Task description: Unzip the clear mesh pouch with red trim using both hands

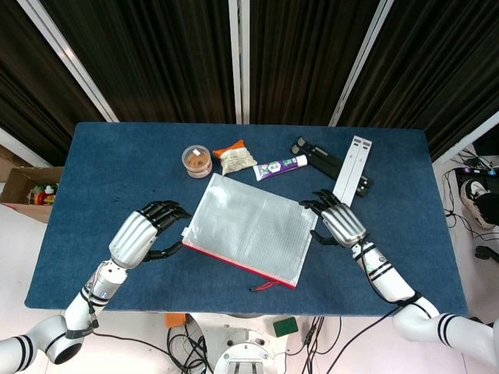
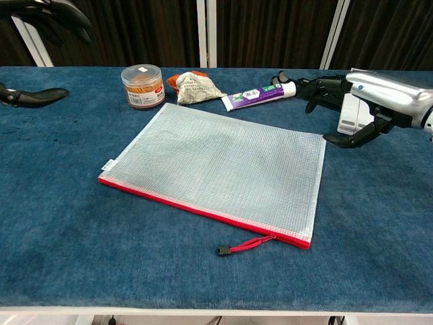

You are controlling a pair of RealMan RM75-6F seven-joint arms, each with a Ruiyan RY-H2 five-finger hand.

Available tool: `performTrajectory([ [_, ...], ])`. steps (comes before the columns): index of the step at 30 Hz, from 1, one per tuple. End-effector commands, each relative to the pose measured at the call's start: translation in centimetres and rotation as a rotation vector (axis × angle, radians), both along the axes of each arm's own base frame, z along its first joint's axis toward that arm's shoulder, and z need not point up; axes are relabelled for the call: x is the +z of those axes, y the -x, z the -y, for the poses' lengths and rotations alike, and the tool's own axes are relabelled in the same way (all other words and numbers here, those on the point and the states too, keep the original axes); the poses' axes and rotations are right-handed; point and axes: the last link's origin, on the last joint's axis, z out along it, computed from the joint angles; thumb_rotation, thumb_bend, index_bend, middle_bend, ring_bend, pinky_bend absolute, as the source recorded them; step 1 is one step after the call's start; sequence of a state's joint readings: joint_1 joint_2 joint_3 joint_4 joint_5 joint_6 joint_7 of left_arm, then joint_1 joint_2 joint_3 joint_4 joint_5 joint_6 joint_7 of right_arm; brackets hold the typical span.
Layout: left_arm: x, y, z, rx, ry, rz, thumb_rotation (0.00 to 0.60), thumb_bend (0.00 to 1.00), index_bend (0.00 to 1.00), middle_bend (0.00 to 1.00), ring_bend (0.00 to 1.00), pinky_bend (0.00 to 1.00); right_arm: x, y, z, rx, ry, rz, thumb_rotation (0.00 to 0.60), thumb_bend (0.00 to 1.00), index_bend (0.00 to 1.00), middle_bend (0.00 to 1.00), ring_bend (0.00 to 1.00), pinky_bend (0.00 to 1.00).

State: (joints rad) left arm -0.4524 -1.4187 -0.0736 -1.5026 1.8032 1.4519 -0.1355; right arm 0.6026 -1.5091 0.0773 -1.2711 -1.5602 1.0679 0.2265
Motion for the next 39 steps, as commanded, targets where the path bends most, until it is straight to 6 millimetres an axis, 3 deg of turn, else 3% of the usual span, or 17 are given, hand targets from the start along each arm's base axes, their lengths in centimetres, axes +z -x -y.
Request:
performTrajectory([
  [1, -0.3, 0.2, -0.1, 0.007, 0.011, -0.009, 0.6, 0.23, 0.29, 0.3, 0.23, 0.32, 0.1, 0.1, 0.5, 0.005, 0.004, 0.01, 0.6, 0.34, 0.23, 0.31, 0.08, 0.12],
  [5, -0.5, 0.7, 0.1, 0.012, 0.023, -0.029, 0.6, 0.23, 0.29, 0.3, 0.23, 0.32, 1.5, 0.8, 0.8, -0.002, 0.043, 0.021, 0.6, 0.34, 0.23, 0.32, 0.08, 0.12],
  [11, -0.9, 0.2, 0.9, -0.042, 0.055, -0.088, 0.6, 0.23, 0.3, 0.31, 0.23, 0.32, 6.0, 0.9, 0.2, 0.024, 0.167, 0.074, 0.6, 0.34, 0.25, 0.33, 0.08, 0.12],
  [17, -3.6, -3.1, 1.4, -0.235, 0.152, -0.262, 0.6, 0.25, 0.31, 0.33, 0.24, 0.33, 10.2, 0.6, -1.4, 0.064, 0.291, 0.089, 0.6, 0.34, 0.27, 0.33, 0.09, 0.12],
  [26, -9.5, -9.4, -0.3, -0.384, 0.288, -0.422, 0.6, 0.31, 0.33, 0.38, 0.28, 0.36, 11.8, 0.7, -3.0, 0.056, 0.32, 0.098, 0.6, 0.34, 0.27, 0.33, 0.09, 0.12],
  [28, -10.8, -10.5, -0.4, -0.397, 0.306, -0.445, 0.6, 0.31, 0.34, 0.42, 0.34, 0.45, 11.8, 0.8, -3.1, 0.053, 0.319, 0.094, 0.6, 0.34, 0.27, 0.33, 0.09, 0.12],
  [33, -13.8, -12.3, -0.3, -0.391, 0.354, -0.509, 0.6, 0.3, 0.39, 0.6, 0.58, 0.82, 11.6, 1.0, -3.3, 0.046, 0.311, 0.082, 0.6, 0.34, 0.27, 0.33, 0.09, 0.12],
  [36, -14.8, -12.8, 0.0, -0.354, 0.377, -0.53, 0.6, 0.3, 0.42, 0.7, 0.71, 0.93, 11.6, 1.2, -3.3, 0.045, 0.311, 0.072, 0.6, 0.34, 0.27, 0.34, 0.09, 0.12],
  [39, -15.4, -13.1, 0.6, -0.296, 0.416, -0.513, 0.6, 0.3, 0.44, 0.76, 0.77, 0.98, 11.5, 1.4, -3.3, 0.039, 0.308, 0.074, 0.6, 0.34, 0.27, 0.34, 0.09, 0.12],
])
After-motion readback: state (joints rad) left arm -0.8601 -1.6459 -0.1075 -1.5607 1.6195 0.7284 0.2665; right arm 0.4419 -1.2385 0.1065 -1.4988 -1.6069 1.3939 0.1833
